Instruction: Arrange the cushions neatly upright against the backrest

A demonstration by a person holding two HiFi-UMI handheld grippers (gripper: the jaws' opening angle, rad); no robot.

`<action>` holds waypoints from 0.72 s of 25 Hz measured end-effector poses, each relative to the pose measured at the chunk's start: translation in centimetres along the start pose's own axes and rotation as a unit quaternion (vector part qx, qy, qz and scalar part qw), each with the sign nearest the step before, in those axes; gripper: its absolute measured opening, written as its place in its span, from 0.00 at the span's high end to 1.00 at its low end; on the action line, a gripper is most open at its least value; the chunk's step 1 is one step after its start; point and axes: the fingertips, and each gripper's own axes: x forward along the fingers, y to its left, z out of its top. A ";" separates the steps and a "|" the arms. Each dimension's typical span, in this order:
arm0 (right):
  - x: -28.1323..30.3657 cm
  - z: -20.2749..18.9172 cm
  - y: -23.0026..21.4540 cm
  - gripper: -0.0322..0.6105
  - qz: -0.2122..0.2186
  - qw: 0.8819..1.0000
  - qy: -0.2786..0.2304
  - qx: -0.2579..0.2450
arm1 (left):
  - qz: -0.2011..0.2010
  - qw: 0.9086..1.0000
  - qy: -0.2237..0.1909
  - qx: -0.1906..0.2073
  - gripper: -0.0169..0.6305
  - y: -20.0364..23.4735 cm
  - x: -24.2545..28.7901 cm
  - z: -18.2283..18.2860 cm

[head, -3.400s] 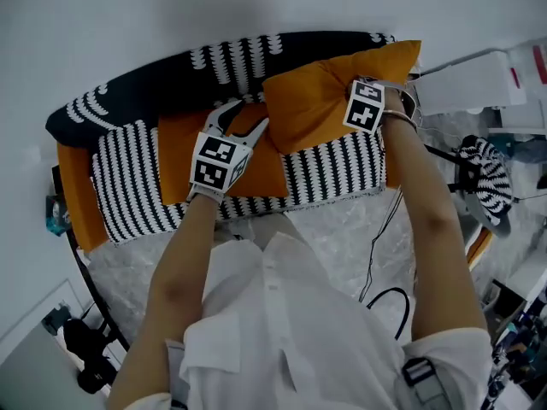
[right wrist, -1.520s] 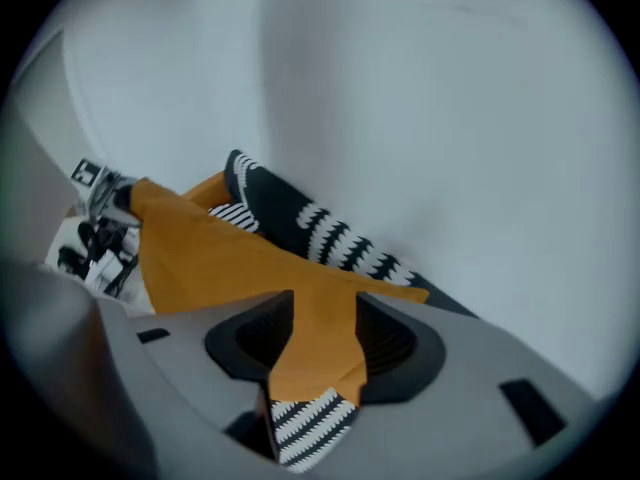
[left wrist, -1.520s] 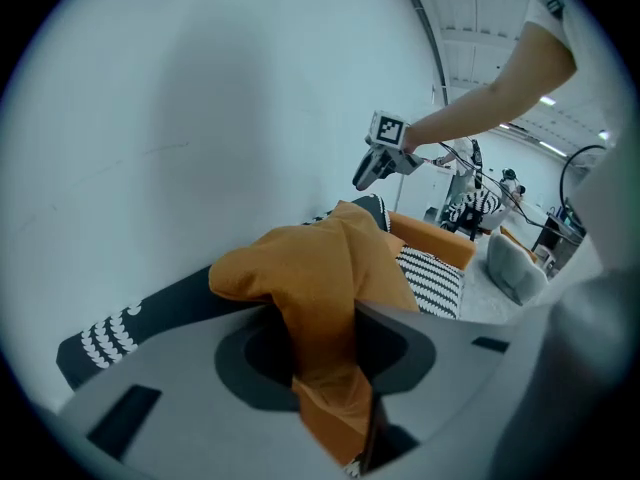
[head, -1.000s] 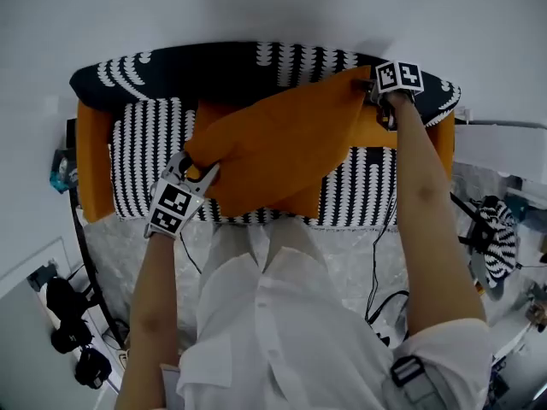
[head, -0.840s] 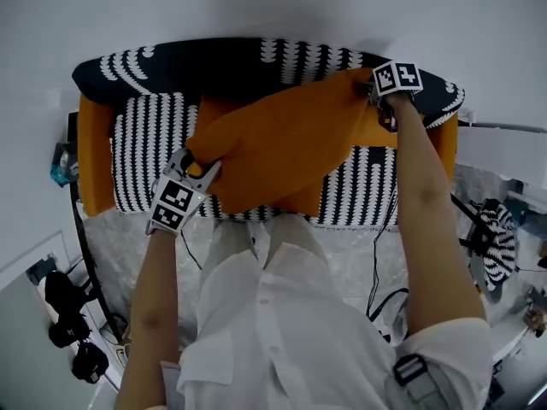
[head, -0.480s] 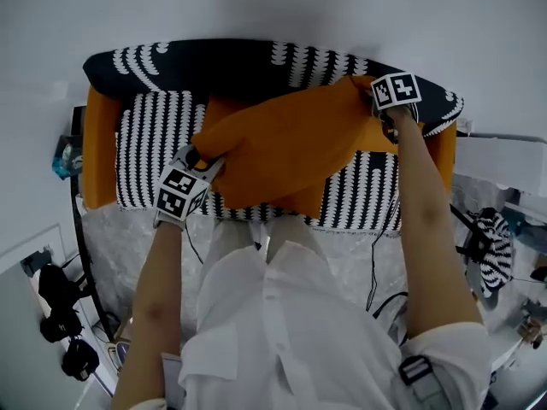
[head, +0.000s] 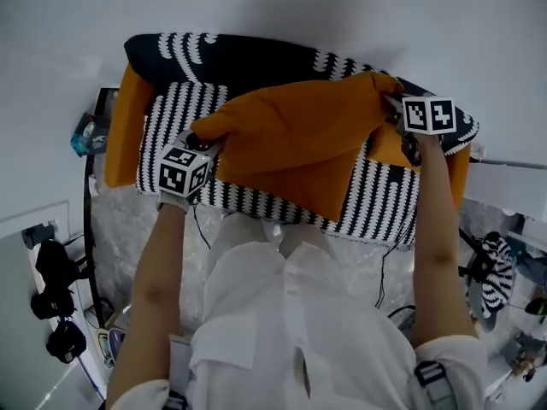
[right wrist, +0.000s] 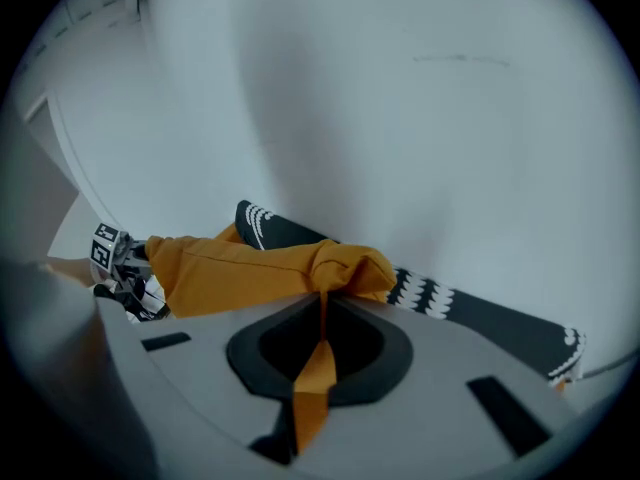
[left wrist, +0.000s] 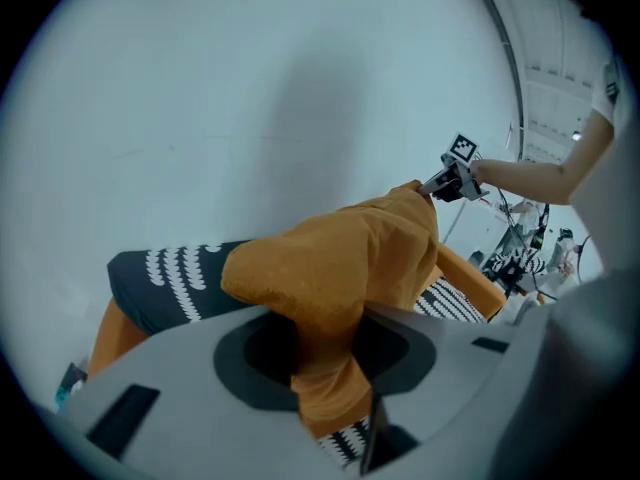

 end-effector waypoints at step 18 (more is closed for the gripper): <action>22.1 10.3 30.4 0.92 0.040 0.995 -0.039 0.082 | 0.050 0.986 0.112 0.112 0.74 42.4 -7.9 -1.5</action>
